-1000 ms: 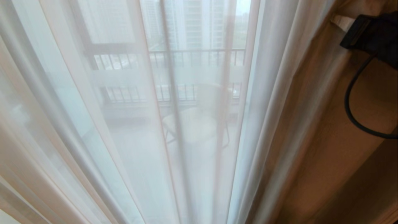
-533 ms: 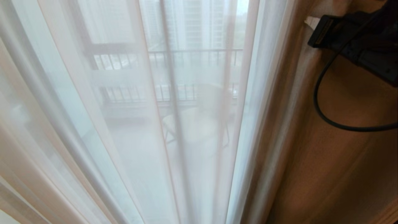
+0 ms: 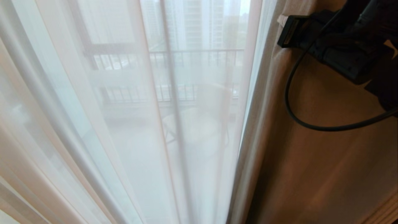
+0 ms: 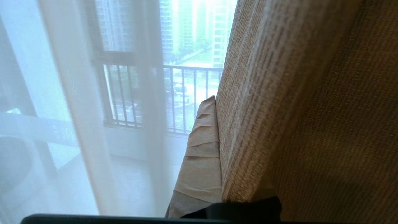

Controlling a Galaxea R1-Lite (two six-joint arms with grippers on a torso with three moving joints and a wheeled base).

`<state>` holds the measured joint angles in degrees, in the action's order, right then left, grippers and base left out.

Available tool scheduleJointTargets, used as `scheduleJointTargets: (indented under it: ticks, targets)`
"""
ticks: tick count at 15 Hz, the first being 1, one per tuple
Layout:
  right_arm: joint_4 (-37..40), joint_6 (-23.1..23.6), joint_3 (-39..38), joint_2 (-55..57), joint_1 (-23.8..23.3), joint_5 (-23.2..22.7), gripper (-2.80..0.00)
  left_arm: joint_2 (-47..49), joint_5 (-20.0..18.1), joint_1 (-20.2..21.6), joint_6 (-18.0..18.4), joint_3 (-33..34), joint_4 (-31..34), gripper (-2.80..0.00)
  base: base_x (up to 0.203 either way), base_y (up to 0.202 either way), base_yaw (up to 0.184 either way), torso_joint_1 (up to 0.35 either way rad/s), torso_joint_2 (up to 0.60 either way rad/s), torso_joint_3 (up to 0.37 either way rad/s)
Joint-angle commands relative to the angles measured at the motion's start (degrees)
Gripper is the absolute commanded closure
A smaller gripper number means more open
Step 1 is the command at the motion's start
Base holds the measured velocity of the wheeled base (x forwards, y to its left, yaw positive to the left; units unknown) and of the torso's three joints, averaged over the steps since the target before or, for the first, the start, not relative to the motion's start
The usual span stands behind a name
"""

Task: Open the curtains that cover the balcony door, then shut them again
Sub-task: Close the outer curtains on both sides

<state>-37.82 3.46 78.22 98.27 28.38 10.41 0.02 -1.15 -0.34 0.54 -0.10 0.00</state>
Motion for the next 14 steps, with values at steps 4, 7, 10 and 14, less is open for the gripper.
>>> scheduleJointTargets:
  ticks: [4, 7, 10, 14]
  targets:
    - [-0.2, 0.2, 2.6, 4.1, 3.1, 0.9, 0.00, 0.0, 0.0, 0.0, 0.0, 0.0, 0.0, 0.00, 0.000, 0.000, 0.000, 0.000, 0.00, 0.000]
    - [-0.3, 1.7, 2.6, 4.8, 4.2, 0.9, 0.00, 0.0, 0.0, 0.0, 0.0, 0.0, 0.0, 0.00, 0.000, 0.000, 0.000, 0.000, 0.00, 0.000]
    - [-0.4, 2.0, 2.6, 5.5, 6.1, 0.9, 0.00, 0.0, 0.0, 0.0, 0.0, 0.0, 0.0, 0.00, 0.000, 0.000, 0.000, 0.000, 0.00, 0.000]
    - [-0.8, 3.6, 2.6, 6.6, 8.9, 0.9, 0.00, 0.0, 0.0, 0.0, 0.0, 0.0, 0.0, 0.00, 0.000, 0.000, 0.000, 0.000, 0.00, 0.000]
